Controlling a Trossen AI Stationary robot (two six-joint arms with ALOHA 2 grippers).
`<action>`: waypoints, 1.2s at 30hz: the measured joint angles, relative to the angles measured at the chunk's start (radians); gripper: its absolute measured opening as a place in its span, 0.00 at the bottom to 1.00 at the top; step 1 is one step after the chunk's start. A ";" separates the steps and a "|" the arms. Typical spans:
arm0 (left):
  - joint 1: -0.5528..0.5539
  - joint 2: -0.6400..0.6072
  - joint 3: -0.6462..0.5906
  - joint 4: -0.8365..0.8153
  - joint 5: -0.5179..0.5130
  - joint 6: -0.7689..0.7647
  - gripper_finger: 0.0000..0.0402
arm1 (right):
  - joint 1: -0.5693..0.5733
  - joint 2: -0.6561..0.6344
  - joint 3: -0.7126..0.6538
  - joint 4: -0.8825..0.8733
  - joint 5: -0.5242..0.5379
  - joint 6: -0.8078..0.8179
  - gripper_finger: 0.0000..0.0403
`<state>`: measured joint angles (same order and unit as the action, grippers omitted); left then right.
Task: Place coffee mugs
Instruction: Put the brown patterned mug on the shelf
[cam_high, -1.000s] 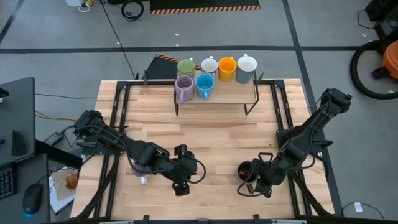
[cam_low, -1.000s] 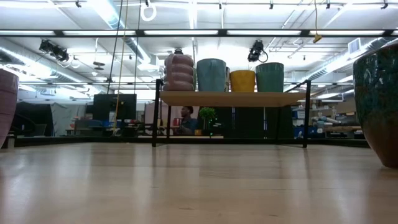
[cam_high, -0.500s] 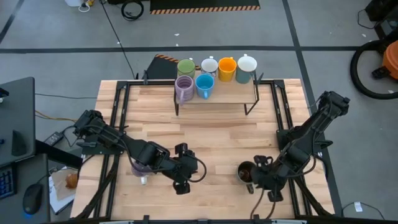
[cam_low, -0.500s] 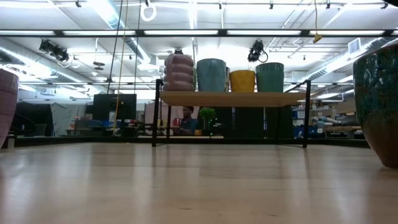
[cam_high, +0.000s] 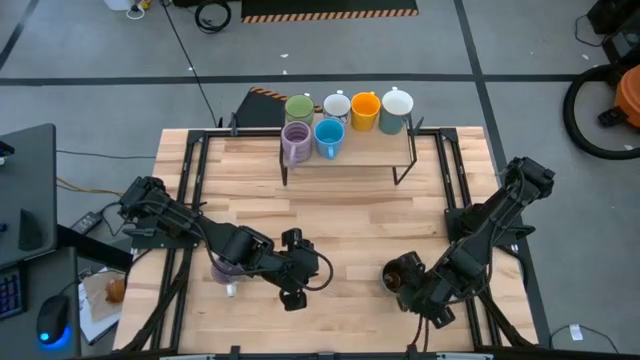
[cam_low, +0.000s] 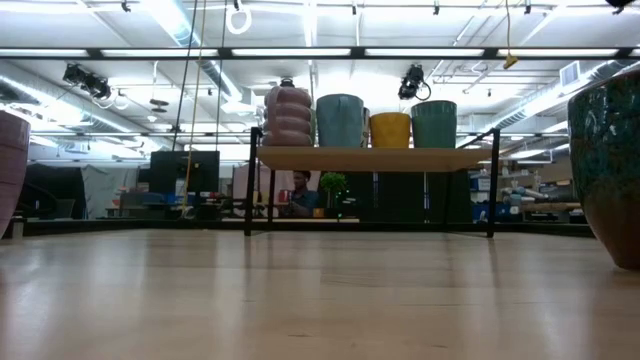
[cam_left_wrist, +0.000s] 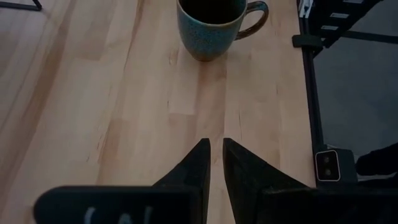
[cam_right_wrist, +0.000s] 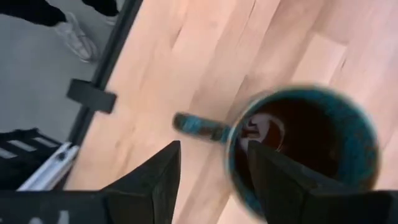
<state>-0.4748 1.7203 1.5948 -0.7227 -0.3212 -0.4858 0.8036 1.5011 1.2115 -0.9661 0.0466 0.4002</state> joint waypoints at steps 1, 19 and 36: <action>0.003 0.000 0.000 0.000 0.000 0.000 0.12 | 0.000 0.014 0.011 0.001 0.013 -0.018 0.48; 0.014 0.000 0.000 -0.003 0.003 0.000 0.12 | -0.005 0.202 0.012 -0.049 0.043 -0.151 0.46; 0.011 0.000 0.000 -0.008 0.003 0.000 0.12 | -0.005 0.204 -0.038 0.001 0.063 -0.239 0.20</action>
<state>-0.4641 1.7205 1.5948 -0.7302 -0.3180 -0.4862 0.7988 1.7054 1.1732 -0.9646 0.1101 0.1616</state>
